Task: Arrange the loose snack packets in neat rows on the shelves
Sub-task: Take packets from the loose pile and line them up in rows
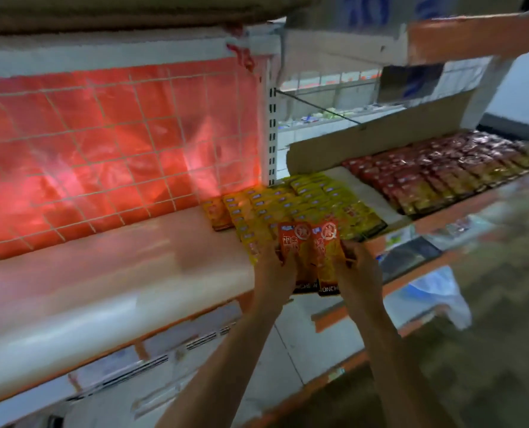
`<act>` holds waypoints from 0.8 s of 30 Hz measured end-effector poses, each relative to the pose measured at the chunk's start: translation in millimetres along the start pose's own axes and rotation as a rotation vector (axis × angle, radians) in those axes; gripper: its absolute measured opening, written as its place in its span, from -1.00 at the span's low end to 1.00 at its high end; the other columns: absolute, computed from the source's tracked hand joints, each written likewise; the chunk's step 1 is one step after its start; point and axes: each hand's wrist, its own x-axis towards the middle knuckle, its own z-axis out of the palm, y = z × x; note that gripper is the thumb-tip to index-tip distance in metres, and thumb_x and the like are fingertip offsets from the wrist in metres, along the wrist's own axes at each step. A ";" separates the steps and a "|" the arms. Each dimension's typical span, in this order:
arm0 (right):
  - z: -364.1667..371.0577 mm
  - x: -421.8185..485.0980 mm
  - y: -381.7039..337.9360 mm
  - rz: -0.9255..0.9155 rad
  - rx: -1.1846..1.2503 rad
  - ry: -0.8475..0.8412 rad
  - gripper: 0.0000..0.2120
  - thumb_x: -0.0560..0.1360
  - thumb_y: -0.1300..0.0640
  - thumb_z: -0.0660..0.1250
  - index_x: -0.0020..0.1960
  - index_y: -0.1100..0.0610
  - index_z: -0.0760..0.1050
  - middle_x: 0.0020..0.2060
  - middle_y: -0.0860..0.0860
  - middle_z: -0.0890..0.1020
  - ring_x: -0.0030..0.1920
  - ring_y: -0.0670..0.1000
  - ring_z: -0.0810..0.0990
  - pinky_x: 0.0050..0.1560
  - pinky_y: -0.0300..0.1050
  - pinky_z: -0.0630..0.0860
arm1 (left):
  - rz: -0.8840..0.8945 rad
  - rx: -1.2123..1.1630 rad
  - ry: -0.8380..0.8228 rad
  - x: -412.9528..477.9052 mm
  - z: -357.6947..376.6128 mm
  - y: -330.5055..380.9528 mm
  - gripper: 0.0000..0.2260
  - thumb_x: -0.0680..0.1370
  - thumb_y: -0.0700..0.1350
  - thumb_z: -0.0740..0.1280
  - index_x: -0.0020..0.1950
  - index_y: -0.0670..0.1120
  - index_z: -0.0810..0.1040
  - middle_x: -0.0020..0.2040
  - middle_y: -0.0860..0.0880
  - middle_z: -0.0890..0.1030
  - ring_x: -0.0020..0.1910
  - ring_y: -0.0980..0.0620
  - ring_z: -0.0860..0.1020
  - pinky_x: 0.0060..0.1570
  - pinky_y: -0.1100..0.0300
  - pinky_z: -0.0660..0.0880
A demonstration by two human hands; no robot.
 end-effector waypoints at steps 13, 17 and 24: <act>-170.9 59.0 74.7 0.145 0.087 0.221 -0.81 0.48 0.12 0.28 0.03 0.20 0.54 -0.20 -0.06 0.58 -0.09 0.11 0.64 -0.06 0.13 0.62 | 0.039 -0.136 -0.373 -22.7 191.7 56.4 -0.86 0.53 0.09 0.37 0.03 0.15 0.48 -0.10 0.22 0.57 -0.21 0.40 0.58 -0.41 0.50 0.44; -199.6 86.1 100.5 0.167 0.002 0.293 -0.81 0.55 0.18 0.24 0.14 0.16 0.52 -0.16 -0.05 0.58 -0.23 -0.17 0.54 -0.44 -0.54 0.39 | 0.024 -0.104 -0.426 -10.3 237.3 65.2 -0.86 0.52 -0.01 0.38 0.03 0.11 0.48 -0.11 0.16 0.59 -0.17 0.18 0.63 -0.39 0.44 0.46; -246.7 174.6 131.0 0.247 0.085 0.338 -0.72 0.49 0.29 0.23 0.19 0.14 0.48 -0.05 0.04 0.63 -0.03 0.06 0.61 -0.07 -0.09 0.59 | 0.099 -0.015 -0.460 33.3 336.9 93.6 -0.71 0.52 -0.04 0.39 0.21 -0.02 0.44 0.07 0.01 0.60 -0.01 0.05 0.59 -0.06 0.12 0.58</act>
